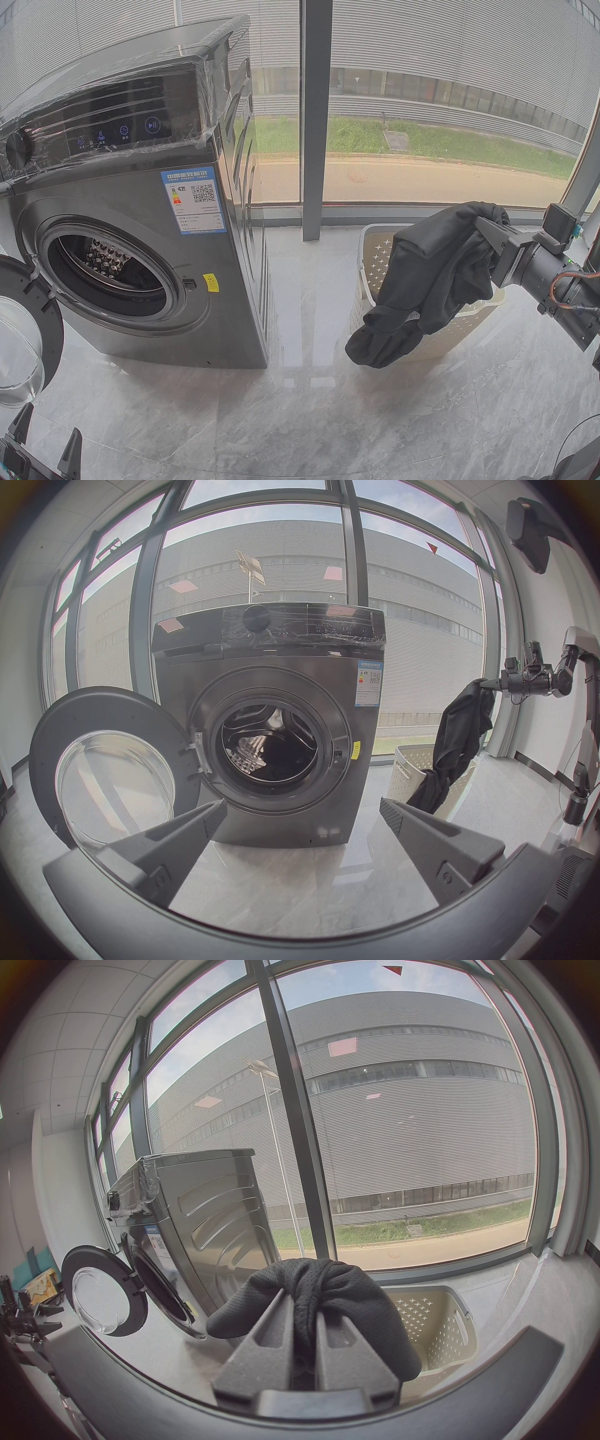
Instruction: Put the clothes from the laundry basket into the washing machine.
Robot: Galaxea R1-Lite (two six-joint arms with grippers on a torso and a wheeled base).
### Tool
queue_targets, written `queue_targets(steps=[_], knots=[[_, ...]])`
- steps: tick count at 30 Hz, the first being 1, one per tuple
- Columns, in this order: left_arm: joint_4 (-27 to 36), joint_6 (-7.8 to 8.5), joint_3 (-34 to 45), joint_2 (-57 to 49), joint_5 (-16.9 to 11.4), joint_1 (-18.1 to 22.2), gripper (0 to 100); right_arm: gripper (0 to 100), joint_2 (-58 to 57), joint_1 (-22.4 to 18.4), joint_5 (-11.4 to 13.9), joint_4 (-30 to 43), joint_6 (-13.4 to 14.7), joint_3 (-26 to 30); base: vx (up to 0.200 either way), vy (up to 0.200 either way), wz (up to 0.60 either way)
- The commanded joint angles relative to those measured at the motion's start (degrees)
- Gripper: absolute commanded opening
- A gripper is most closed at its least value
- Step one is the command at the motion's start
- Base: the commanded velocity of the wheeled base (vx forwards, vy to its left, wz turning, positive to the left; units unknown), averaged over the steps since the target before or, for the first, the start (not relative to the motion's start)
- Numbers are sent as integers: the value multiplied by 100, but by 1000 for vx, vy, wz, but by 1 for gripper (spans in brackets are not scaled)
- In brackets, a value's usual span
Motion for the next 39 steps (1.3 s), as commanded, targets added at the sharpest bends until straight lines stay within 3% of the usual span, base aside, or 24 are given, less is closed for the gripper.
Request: queue_targets(steps=[1, 5, 11, 39], knots=[[1, -2, 92, -66, 0, 0, 100, 0, -16, 7, 6, -5, -1, 24, -200, 0, 0], [1, -2, 84, -75, 0, 0, 100, 0, -16, -1, 6, -5, -1, 41, -200, 0, 0], [1, 15, 84, -75, 0, 0, 100, 0, -16, -1, 6, 4, 8, 76, 0, 0, 0], [-8, -55, 84, -66, 18, 9, 100, 0, 1, 130, 6, -14, 17, 182, 0, 200, 0]])
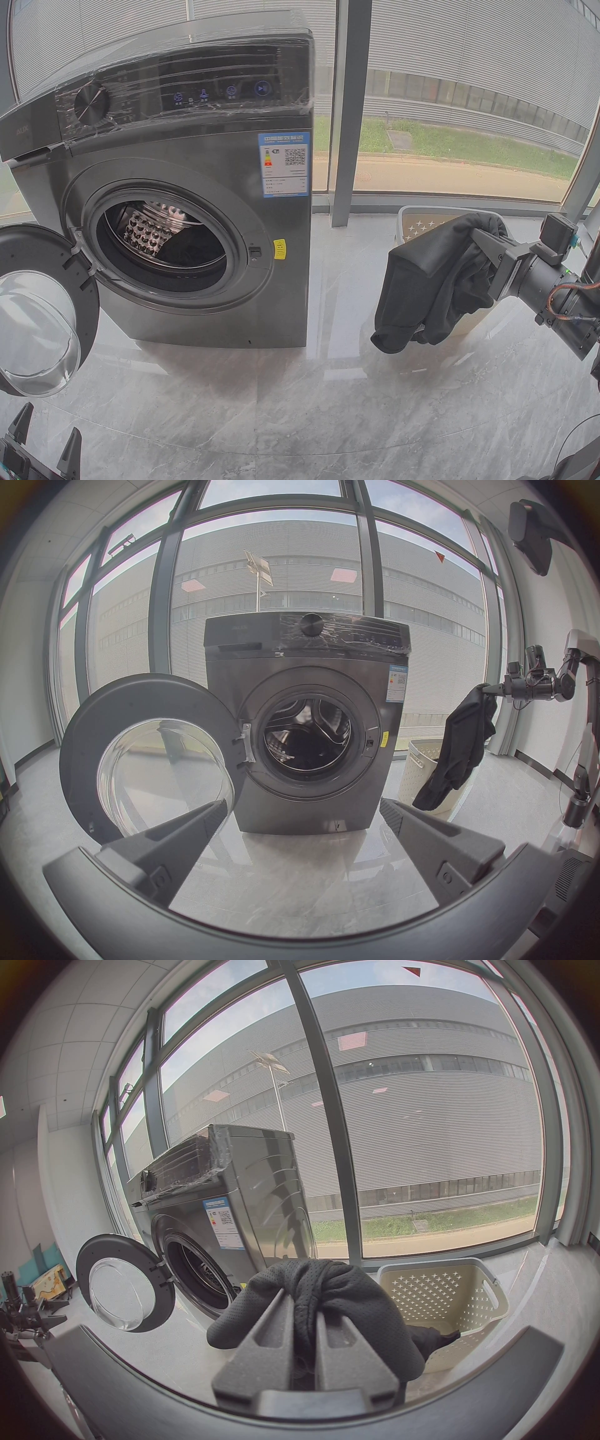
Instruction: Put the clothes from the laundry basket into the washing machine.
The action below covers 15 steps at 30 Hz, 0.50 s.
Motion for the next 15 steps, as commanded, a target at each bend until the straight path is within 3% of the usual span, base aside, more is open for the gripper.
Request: queue_targets(steps=[1, 5, 11, 15], knots=[[-4, -10, 84, -66, 5, 7, 100, 0, 6, 12, 1, -11, -1, 5, 0, 200, 0], [-4, 34, 92, -66, 5, 7, 100, 0, -3, 12, 10, -11, -1, 5, 0, 200, 0], [-4, 25, 92, -66, -4, 7, 100, 0, -3, 12, 18, -11, -1, 14, 0, 0, 0], [-4, 8, 92, -66, -4, 7, 100, 0, -3, 12, 27, -20, -1, 14, -200, 0, 0]])
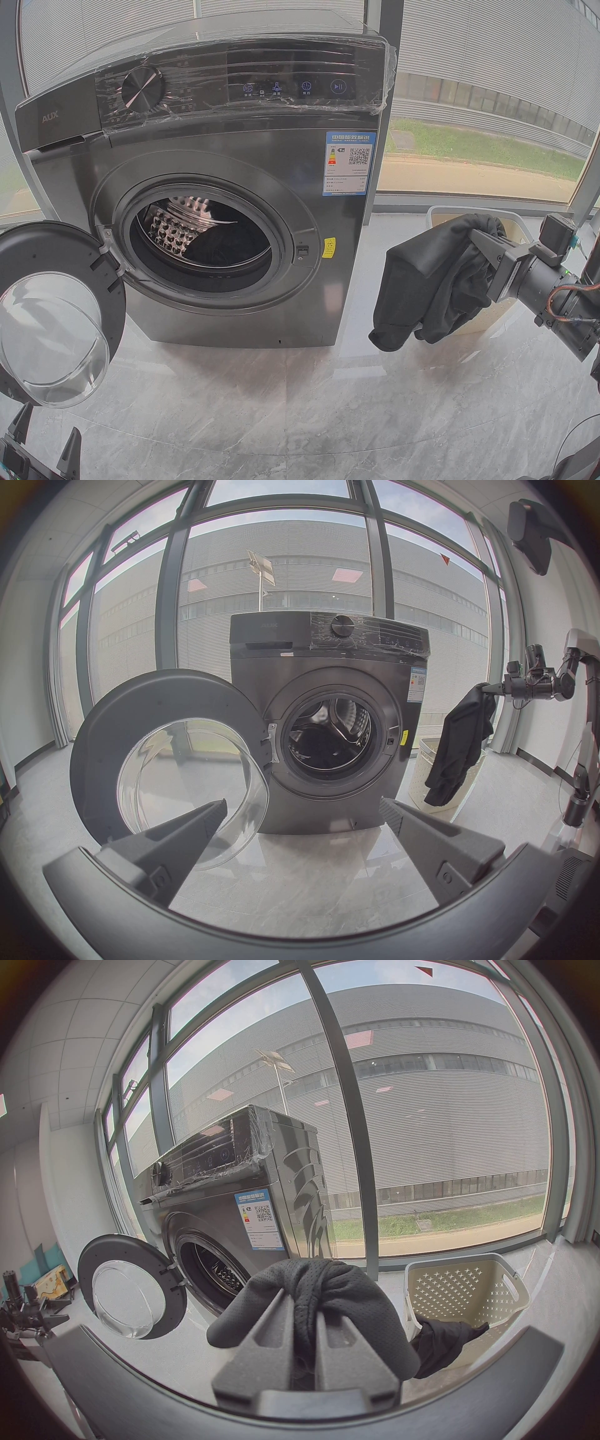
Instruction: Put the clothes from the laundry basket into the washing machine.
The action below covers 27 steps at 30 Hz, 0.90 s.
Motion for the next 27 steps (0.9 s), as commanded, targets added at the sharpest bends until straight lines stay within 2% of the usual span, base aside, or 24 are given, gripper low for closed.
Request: queue_targets(steps=[1, 5, 14, 27], knots=[[-4, -8, 92, -66, -2, 3, 100, 0, 5, 1, -1, 0, -1, 3, -200, 0, 0], [-4, -8, 92, -66, -2, 3, 100, 0, 5, 1, 8, 8, -1, 12, -200, 0, 0], [-4, 9, 92, -66, -2, 3, 100, 0, 49, 1, 34, -36, 8, 73, 0, 0, 0], [-4, -8, 92, -66, -2, 3, 100, 0, 49, 10, 34, -36, 8, 82, 0, 200, 0]])
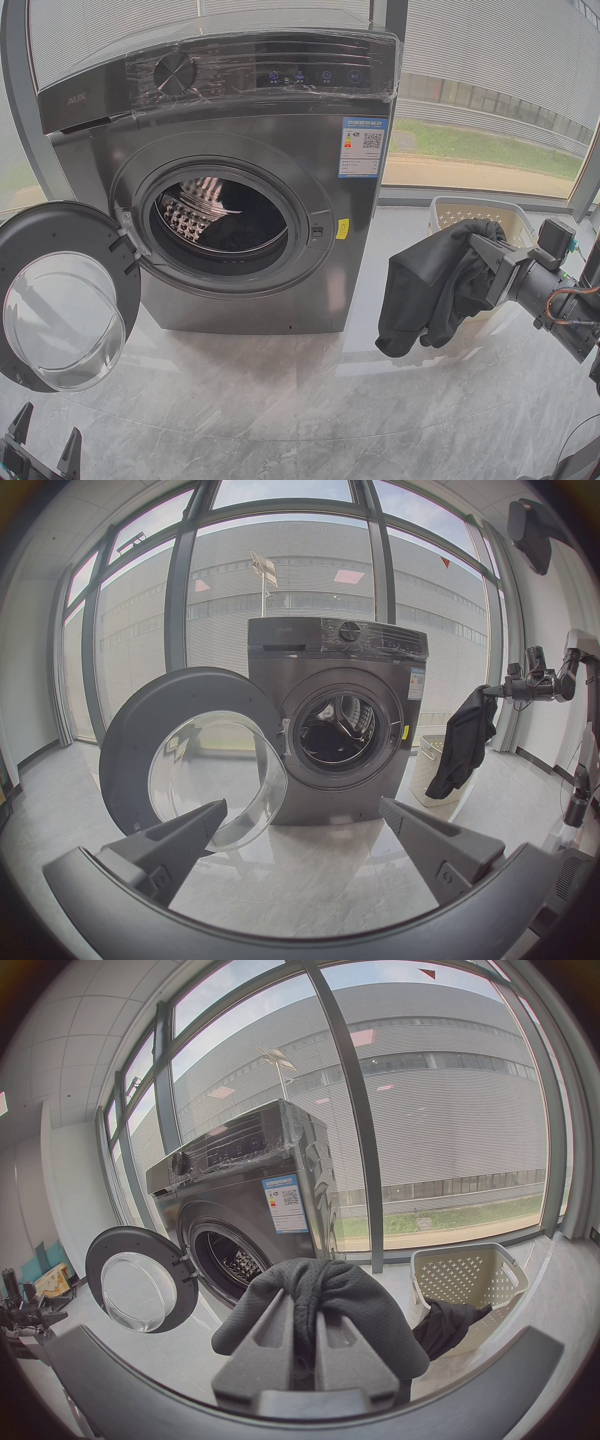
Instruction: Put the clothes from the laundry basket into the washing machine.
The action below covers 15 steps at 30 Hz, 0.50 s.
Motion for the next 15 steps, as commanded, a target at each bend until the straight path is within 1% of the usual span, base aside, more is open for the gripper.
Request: queue_targets(steps=[1, 7, 11, 15], knots=[[-2, 3, 92, -66, 1, -2, 100, 0, 16, 4, -1, -3, 0, 2, 0, 200, 0], [-2, 3, 92, -66, 1, -2, 100, 0, 16, 4, 17, -3, 0, 28, 0, 200, 0], [-2, 3, 92, -66, 1, -2, 100, 0, 7, 118, 8, -3, 17, 37, 0, 200, 0], [-2, 20, 92, -66, 1, -2, 100, 0, 7, 127, 25, -11, 17, 81, 0, 0, 0]])
